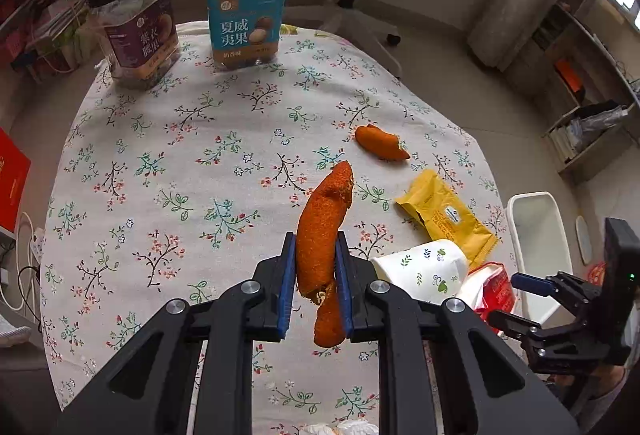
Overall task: Collect trash
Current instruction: 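Carry the red noodle cup to the bin and release it with the right while the left carries the snack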
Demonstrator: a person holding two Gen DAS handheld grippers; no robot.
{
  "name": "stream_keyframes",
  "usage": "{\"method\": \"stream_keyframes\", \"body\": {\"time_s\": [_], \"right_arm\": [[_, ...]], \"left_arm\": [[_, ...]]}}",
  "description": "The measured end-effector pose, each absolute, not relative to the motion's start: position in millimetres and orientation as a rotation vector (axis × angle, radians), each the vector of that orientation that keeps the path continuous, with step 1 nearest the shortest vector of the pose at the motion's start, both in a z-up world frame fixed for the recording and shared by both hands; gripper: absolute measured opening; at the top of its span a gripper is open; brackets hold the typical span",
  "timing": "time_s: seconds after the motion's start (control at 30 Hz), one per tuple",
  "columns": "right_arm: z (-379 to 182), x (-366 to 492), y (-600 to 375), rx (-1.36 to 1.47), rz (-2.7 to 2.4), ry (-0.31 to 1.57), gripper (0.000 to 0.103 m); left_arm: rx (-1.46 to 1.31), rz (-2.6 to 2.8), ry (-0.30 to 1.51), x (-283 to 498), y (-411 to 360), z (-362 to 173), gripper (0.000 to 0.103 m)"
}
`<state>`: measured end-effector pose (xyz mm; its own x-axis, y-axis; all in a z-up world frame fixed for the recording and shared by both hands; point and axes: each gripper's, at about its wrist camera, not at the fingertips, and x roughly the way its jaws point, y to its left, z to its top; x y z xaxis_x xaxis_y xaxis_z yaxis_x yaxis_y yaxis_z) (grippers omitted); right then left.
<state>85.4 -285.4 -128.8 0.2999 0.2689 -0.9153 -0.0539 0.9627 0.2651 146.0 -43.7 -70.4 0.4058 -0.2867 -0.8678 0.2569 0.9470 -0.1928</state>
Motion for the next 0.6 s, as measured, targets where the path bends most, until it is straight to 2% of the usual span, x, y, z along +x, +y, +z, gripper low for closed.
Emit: {"method": "stream_keyframes", "body": {"time_s": [0.17, 0.33, 0.43, 0.5, 0.6], "right_arm": [[-150, 89, -290, 0.318, 0.259, 1.280, 0.074], [-148, 88, -286, 0.316, 0.287, 1.282, 0.073], [-152, 86, -284, 0.386, 0.336, 1.302, 0.051], [-139, 81, -275, 0.366, 0.352, 1.269, 0.032], [-117, 71, -253, 0.282, 0.354, 1.220, 0.031]], "left_arm": [[-0.037, -0.359, 1.094, 140, -36, -66, 0.019], [-0.059, -0.355, 1.096, 144, -26, -67, 0.019], [-0.062, -0.355, 1.096, 144, -25, -66, 0.019], [-0.062, -0.359, 1.087, 143, -26, -64, 0.019], [-0.060, -0.358, 1.067, 142, -26, -60, 0.019]]}}
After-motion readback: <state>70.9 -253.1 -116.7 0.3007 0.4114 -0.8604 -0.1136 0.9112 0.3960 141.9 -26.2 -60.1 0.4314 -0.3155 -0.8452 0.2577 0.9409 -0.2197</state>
